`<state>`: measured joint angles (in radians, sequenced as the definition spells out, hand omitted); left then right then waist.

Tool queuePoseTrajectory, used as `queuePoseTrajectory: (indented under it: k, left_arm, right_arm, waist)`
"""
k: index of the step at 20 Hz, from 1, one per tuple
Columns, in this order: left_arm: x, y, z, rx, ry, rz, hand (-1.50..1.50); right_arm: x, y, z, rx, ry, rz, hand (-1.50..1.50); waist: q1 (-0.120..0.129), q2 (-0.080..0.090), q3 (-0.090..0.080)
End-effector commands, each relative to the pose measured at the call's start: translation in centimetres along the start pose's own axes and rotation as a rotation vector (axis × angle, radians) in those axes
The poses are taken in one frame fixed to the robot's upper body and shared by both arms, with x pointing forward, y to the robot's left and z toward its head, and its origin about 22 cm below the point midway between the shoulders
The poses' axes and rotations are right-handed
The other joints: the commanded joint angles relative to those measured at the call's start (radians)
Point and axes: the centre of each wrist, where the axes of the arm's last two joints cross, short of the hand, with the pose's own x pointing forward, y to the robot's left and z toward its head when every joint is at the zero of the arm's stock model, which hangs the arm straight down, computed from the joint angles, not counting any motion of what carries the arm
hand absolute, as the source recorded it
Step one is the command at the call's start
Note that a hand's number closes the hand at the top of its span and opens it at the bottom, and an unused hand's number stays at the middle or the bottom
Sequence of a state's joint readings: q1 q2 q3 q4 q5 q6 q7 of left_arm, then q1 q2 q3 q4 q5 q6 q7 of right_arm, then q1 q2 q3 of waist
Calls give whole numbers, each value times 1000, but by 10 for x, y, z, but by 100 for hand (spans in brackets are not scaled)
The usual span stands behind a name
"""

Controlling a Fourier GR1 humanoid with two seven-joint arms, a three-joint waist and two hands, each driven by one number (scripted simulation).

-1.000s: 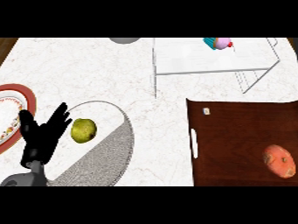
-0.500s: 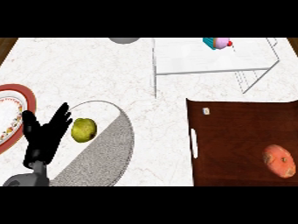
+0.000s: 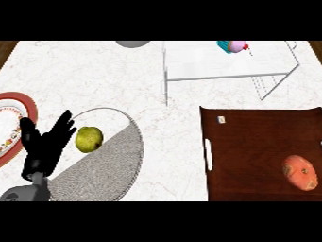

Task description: Pick the cupcake from the tray and place it in the tiered shelf

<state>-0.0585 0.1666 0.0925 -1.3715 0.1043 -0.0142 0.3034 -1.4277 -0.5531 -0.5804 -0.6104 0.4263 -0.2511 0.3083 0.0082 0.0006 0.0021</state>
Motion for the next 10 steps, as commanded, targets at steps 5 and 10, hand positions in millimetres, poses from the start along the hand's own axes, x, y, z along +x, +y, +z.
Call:
queuePoseTrajectory:
  k: [5,10]
  left_arm:
    - [2,-4,0,-2,22,13,0]
    - [-15,8,3,-9,20,-6,0]
  right_arm:
    - [-29,-93,-17,-58,61,-71,-150]
    - [-17,-159,-23,-19,44,-81,-150]
  waist:
    - [-9,-2,-1]
    - [-1,3,-2]
